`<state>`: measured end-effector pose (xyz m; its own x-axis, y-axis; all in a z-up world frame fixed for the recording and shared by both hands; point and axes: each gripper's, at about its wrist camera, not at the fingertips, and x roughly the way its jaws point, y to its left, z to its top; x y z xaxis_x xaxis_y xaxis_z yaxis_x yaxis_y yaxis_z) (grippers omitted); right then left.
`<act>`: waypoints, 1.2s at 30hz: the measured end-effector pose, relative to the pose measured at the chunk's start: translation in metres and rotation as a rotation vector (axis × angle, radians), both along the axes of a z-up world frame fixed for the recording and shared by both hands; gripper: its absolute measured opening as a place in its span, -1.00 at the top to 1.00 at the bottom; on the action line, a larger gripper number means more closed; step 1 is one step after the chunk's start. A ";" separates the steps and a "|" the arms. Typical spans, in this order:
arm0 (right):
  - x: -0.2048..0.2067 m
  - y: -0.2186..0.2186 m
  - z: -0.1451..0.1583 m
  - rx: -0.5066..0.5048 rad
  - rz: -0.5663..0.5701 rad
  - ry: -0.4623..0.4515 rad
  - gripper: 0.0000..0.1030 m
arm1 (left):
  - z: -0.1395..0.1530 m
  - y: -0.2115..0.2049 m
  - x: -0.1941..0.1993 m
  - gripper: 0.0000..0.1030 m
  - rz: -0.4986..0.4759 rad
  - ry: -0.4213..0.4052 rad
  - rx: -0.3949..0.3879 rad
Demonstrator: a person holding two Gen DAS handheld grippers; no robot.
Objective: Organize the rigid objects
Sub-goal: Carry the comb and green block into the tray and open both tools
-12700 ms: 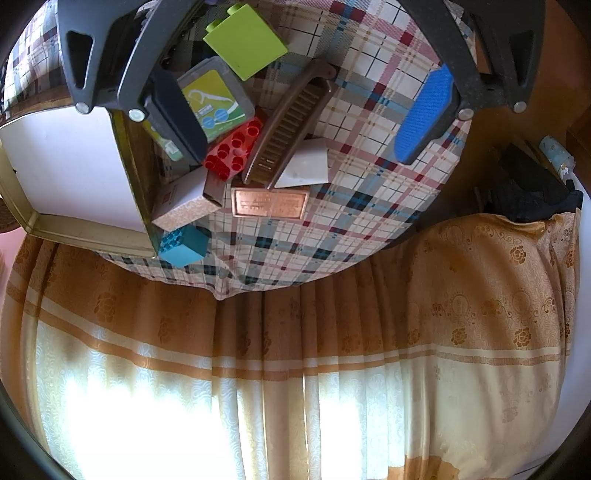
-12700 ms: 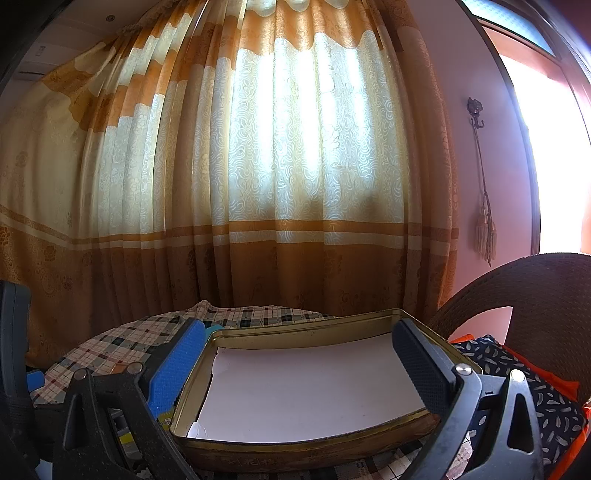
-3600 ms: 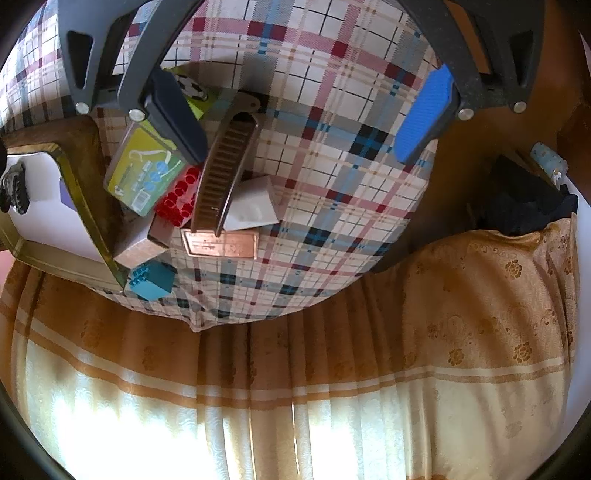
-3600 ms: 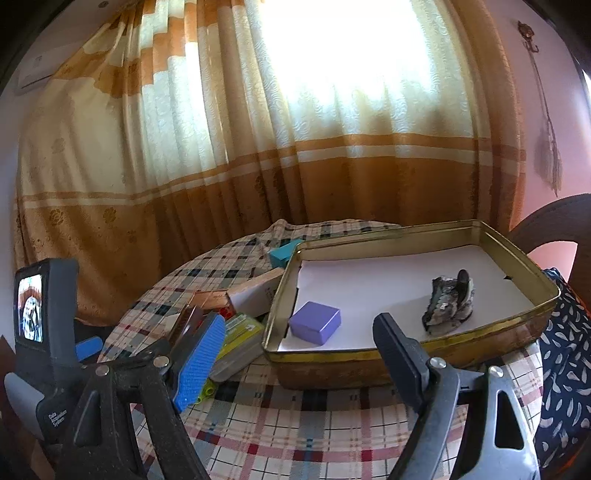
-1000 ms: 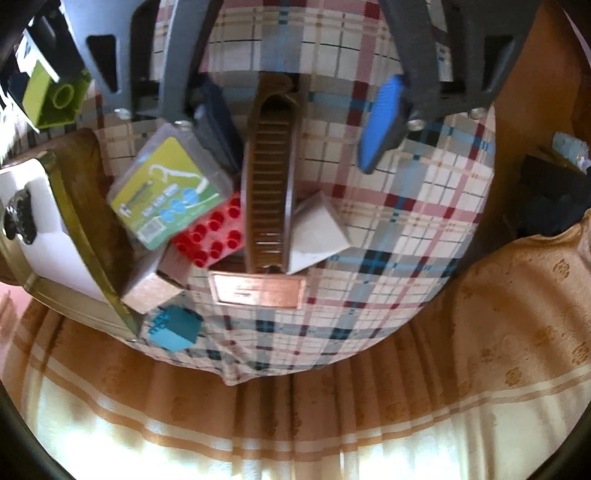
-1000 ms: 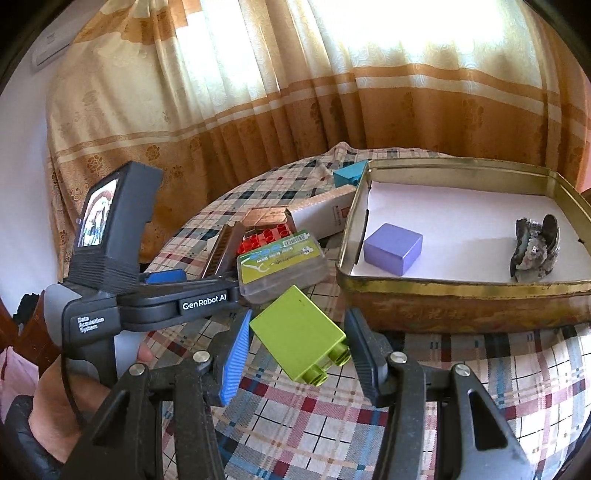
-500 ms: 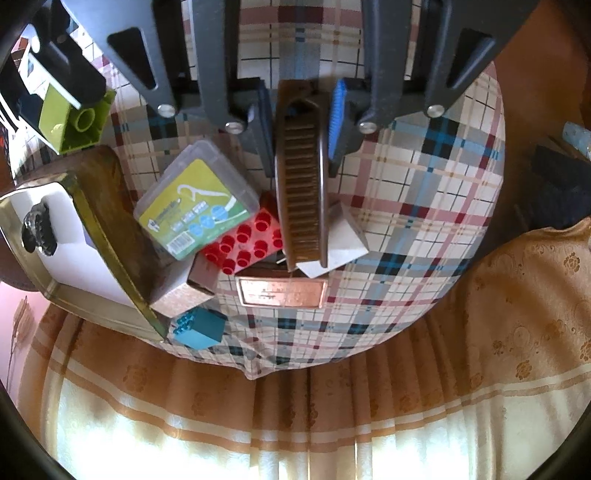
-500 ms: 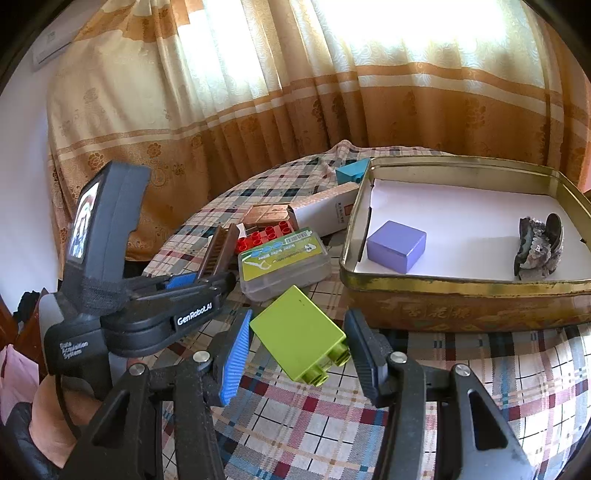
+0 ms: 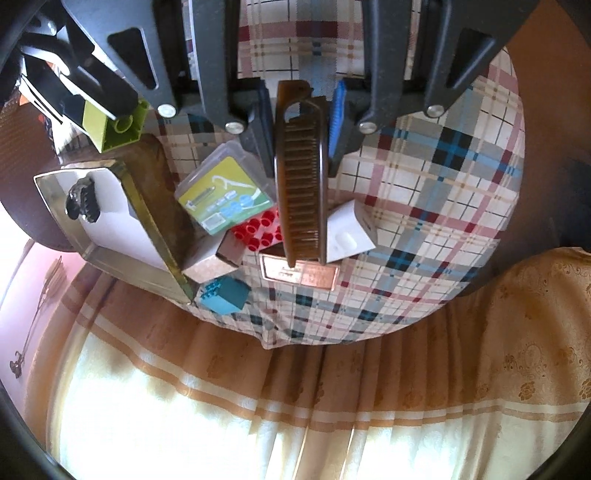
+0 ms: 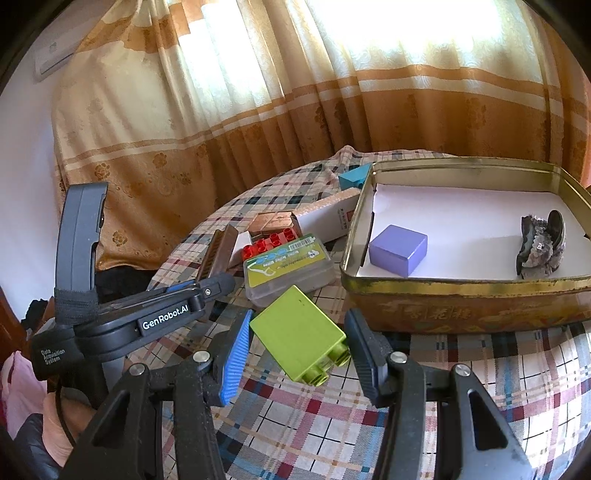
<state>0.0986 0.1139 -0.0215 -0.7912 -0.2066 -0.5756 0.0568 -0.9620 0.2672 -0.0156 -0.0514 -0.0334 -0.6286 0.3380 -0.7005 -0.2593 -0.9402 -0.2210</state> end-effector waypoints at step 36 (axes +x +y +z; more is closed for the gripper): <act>0.029 0.051 0.039 -0.037 -0.156 0.134 -0.04 | 0.046 0.035 0.036 0.54 -0.045 0.137 -0.055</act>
<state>0.1272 0.1650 0.0180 -0.8844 -0.0944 -0.4571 -0.0548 -0.9516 0.3026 0.0204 -0.0164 0.0127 -0.7044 0.3314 -0.6278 -0.3259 -0.9366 -0.1287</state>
